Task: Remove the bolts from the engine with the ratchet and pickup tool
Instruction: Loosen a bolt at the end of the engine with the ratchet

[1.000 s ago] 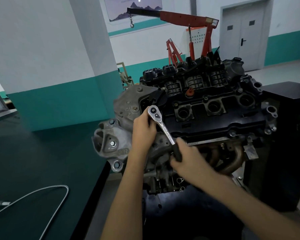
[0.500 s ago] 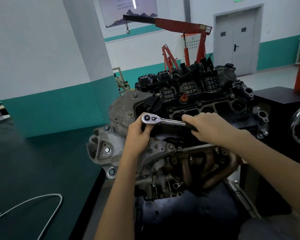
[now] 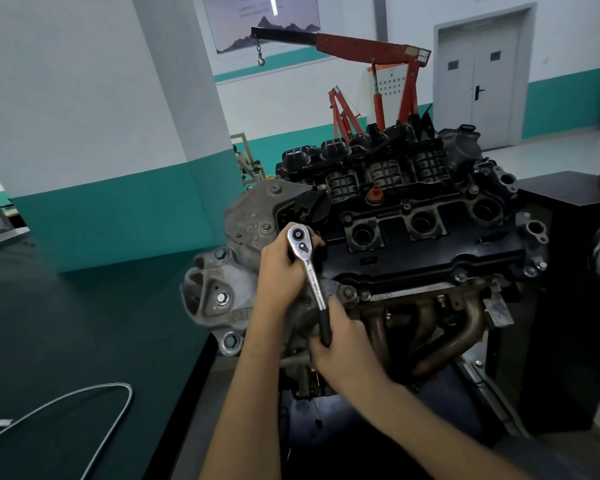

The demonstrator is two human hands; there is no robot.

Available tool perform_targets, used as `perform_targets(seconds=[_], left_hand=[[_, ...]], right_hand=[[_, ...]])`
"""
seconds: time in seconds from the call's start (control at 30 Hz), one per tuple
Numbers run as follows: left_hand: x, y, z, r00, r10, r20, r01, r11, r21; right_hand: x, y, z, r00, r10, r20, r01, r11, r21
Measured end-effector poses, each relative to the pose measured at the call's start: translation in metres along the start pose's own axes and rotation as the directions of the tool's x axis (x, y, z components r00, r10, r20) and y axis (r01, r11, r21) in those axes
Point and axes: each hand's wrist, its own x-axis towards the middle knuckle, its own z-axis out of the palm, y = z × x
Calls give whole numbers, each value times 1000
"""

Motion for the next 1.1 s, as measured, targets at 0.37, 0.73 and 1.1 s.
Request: perform_targets(seconds=[0.37,0.73,1.1], left_hand=[[-1,4,2,995,-5,-103,17,993,115],[-2,6,0,997,-6,-81,12,997,71],[-3,7,1,996,15,-86,-2,988,154]], right_hand=[[60,9,-121,957,-243,161,283,641,-713],[5,5,-11,998,-43,53,47,995,-86],[69,11,-128,945,-278,170,308,591,-746]])
